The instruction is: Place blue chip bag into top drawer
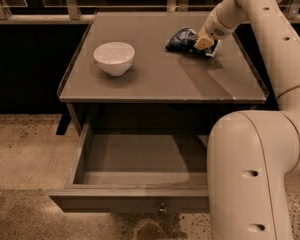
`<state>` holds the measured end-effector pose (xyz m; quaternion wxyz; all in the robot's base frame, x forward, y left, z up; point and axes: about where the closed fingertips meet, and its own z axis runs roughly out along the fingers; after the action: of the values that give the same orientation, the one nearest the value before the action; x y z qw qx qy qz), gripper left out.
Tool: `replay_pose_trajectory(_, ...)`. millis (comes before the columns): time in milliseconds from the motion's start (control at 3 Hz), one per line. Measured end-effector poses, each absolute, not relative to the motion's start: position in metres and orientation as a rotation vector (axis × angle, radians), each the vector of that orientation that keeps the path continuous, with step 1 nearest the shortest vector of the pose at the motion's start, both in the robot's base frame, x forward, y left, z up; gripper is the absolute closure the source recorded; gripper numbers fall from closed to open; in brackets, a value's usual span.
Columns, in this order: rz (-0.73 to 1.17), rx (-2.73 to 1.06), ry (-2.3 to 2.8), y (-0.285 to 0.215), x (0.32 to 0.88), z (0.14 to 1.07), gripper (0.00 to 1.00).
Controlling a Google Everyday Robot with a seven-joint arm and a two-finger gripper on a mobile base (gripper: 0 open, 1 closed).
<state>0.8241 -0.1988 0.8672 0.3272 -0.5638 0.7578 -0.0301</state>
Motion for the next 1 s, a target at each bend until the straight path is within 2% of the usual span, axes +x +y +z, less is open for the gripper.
replay_pose_trajectory(333,-0.079,-1.477,1.985,-0.199,0.824,0.867,1.0)
replay_pose_trajectory(1000,0.053,-1.291,1.906,-0.215,0.807,0.888,1.0)
